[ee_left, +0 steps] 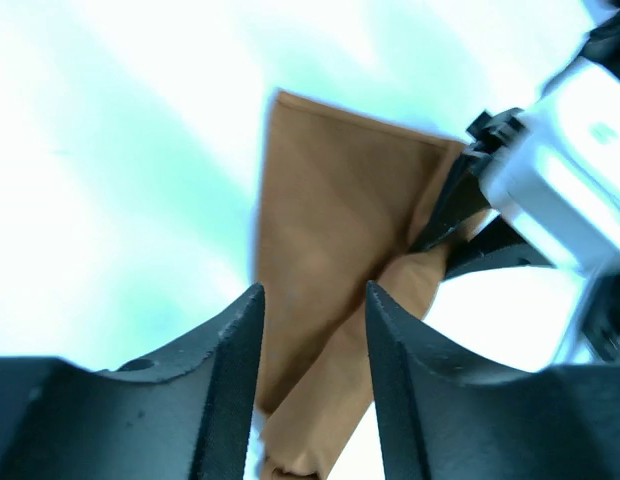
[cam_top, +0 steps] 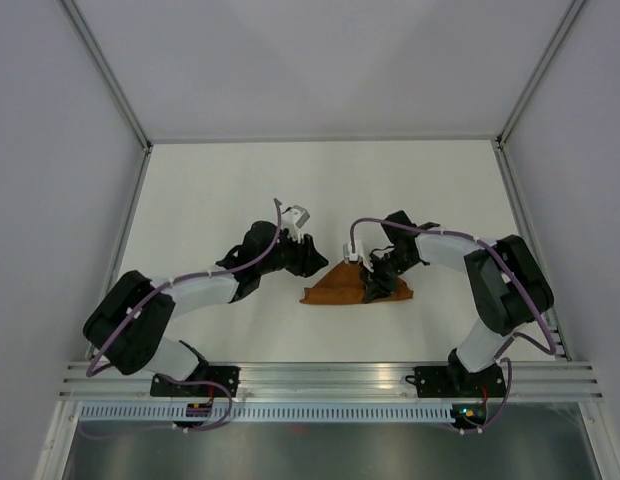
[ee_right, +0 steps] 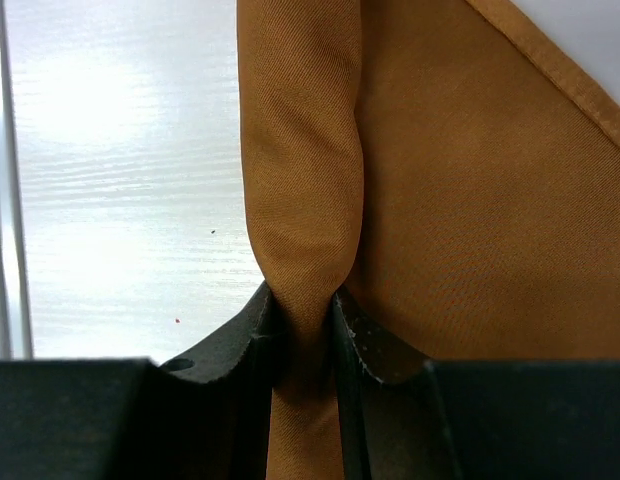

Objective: Fold the napkin, place the utensils inside, and roll it up
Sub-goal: Roll the napkin at the center of the board.

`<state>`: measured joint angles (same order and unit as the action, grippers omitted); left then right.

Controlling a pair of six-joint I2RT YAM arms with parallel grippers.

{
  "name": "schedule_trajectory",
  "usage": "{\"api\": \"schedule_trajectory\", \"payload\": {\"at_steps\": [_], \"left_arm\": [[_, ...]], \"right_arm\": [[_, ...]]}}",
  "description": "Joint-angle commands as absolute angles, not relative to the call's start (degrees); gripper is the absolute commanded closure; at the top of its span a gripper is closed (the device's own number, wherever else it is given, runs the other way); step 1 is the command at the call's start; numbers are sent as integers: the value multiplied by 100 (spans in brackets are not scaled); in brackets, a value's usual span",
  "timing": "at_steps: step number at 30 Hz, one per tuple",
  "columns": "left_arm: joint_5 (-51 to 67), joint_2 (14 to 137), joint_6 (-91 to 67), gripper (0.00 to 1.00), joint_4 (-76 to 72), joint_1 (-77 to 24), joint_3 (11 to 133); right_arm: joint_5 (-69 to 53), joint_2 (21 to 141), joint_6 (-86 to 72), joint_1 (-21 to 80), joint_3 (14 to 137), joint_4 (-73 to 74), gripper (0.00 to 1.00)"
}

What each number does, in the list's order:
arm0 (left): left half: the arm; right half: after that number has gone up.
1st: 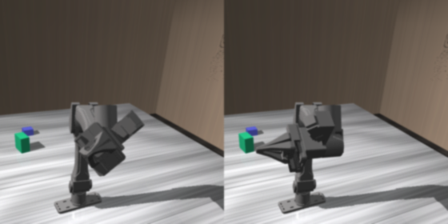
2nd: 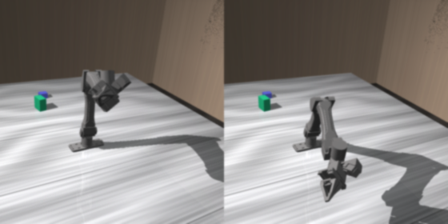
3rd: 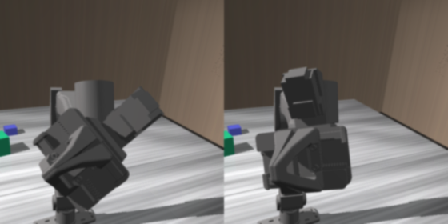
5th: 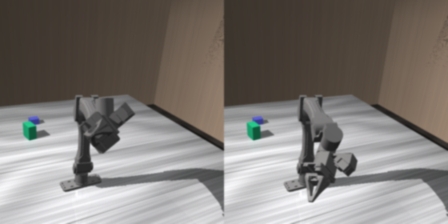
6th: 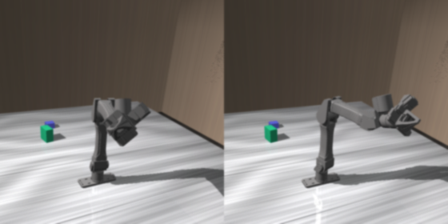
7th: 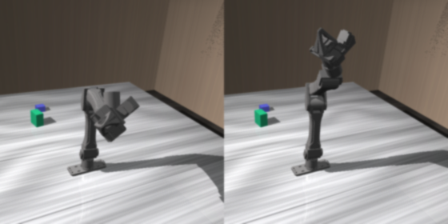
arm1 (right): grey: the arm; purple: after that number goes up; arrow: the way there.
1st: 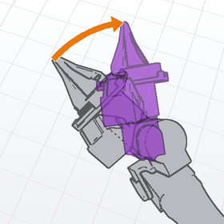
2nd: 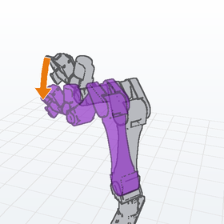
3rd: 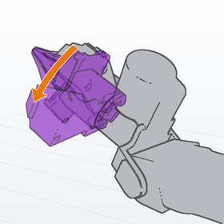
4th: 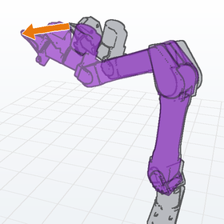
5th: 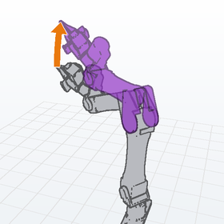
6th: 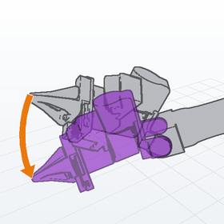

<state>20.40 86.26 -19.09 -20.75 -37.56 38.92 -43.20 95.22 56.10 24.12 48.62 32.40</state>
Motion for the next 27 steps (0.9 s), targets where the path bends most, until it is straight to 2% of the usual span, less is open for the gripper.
{"api": "schedule_trajectory", "payload": {"at_steps": [1, 4, 6, 8, 12, 20, 27], "left_arm": [[713, 7859, -2146, 48, -3945, -3814, 3157], [404, 7560, -1654, 47, -4690, -3963, 2621], [98, 7489, -972, 42, -5470, -4314, 2172], [-348, 7532, -381, 37, -5625, -4822, 2048], [-808, 7909, 1121, 34, -5572, -5527, 2206], [-528, 8929, 2547, 32, -4720, -6406, 3040], [-334, 9737, 3462, 30, -4211, -6715, 3568]], "right_arm": [[-4385, 10247, 6134, 2154, 5167, 4323, 90], [-4499, 10756, 6292, 1952, 5597, 4692, 90], [-4544, 11090, 6354, 1890, 5896, 4948, 90], [-4623, 11336, 6416, 1811, 6072, 5184, 90], [-4623, 11531, 6381, 1740, 6345, 5300, 90], [-4570, 11716, 6337, 1714, 6495, 5396, 89], [-4527, 11777, 6293, 1705, 6521, 5388, 89]]}}
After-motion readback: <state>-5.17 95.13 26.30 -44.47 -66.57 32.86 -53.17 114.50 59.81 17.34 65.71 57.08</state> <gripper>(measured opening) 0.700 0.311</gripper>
